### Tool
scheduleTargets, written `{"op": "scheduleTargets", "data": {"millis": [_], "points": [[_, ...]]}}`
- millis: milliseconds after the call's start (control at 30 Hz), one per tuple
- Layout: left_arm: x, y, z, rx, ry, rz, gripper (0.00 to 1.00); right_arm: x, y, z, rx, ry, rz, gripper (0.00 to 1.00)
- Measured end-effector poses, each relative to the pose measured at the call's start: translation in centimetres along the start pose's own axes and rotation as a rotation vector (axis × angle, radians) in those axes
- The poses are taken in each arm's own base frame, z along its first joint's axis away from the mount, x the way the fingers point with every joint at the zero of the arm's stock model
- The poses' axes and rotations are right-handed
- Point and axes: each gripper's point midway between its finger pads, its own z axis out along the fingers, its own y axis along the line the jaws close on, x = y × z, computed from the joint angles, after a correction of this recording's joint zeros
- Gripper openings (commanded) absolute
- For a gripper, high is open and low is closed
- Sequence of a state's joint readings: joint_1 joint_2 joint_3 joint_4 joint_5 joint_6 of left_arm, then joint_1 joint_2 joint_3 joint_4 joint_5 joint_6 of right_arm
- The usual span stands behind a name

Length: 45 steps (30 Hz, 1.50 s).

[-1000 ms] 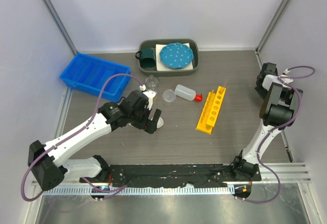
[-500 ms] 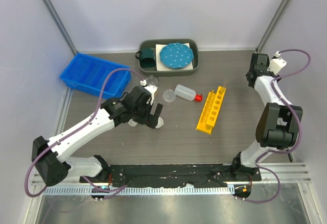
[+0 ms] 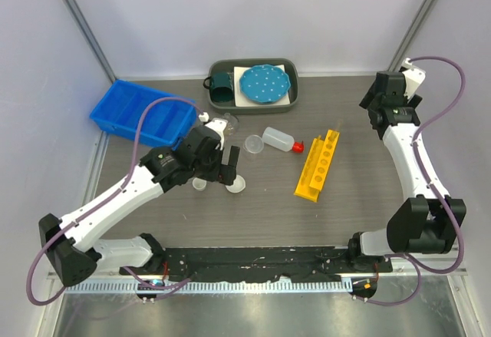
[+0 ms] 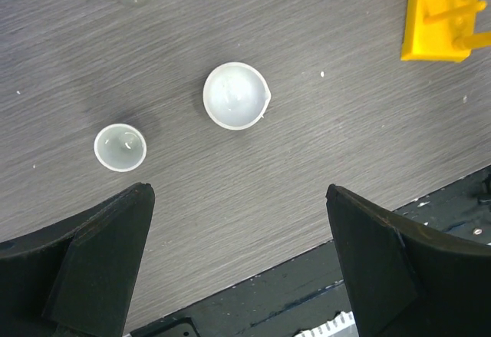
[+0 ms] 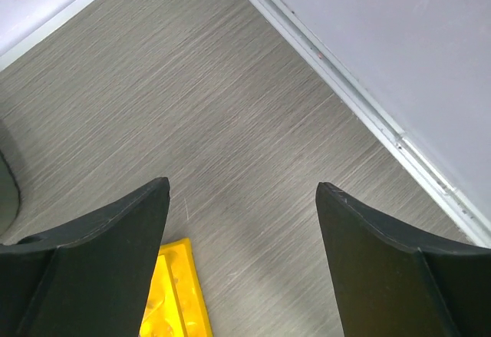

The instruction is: Organize the chemistry lab equipment

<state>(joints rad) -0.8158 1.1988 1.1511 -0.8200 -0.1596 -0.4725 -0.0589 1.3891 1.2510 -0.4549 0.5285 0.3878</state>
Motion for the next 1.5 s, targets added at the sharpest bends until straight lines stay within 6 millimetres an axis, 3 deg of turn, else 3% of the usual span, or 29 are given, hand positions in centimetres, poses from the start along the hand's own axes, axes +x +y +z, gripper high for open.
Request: {"op": "scheduleTargets", "data": {"millis": [333, 600, 900, 1000, 1200, 1333, 1500], "points": [[-1.6, 0.2, -3.8, 0.043, -0.140, -0.082, 1.00, -5.7, -0.9, -2.5, 0.124, -0.014, -0.093, 0.91], [-0.1, 1.6, -6.0, 0.058, -0.208, -0.109, 1.00, -5.8, -4.4, -3.2, 0.328, -0.001, -0.140, 0.95], [0.7, 2.3, -6.8, 0.057, -0.240, -0.117, 1.00, -3.1, -7.7, -1.2, 0.532, 0.028, -0.034, 0.92], [0.8, 2.4, -6.7, 0.055, -0.237, -0.115, 1.00, -1.3, -8.8, -0.3, 0.620, 0.038, 0.008, 0.97], [1.3, 2.6, -6.3, 0.044, -0.217, -0.109, 1.00, 3.6, -10.6, 2.5, 0.786, 0.109, 0.035, 0.97], [1.5, 2.7, -5.9, 0.032, -0.203, -0.099, 1.00, 6.5, -12.9, 3.9, 0.910, 0.160, 0.073, 0.96], [1.7, 3.0, -5.4, 0.008, -0.186, -0.080, 1.00, 8.3, -15.4, 4.8, 1.019, 0.174, 0.141, 0.95]]}}
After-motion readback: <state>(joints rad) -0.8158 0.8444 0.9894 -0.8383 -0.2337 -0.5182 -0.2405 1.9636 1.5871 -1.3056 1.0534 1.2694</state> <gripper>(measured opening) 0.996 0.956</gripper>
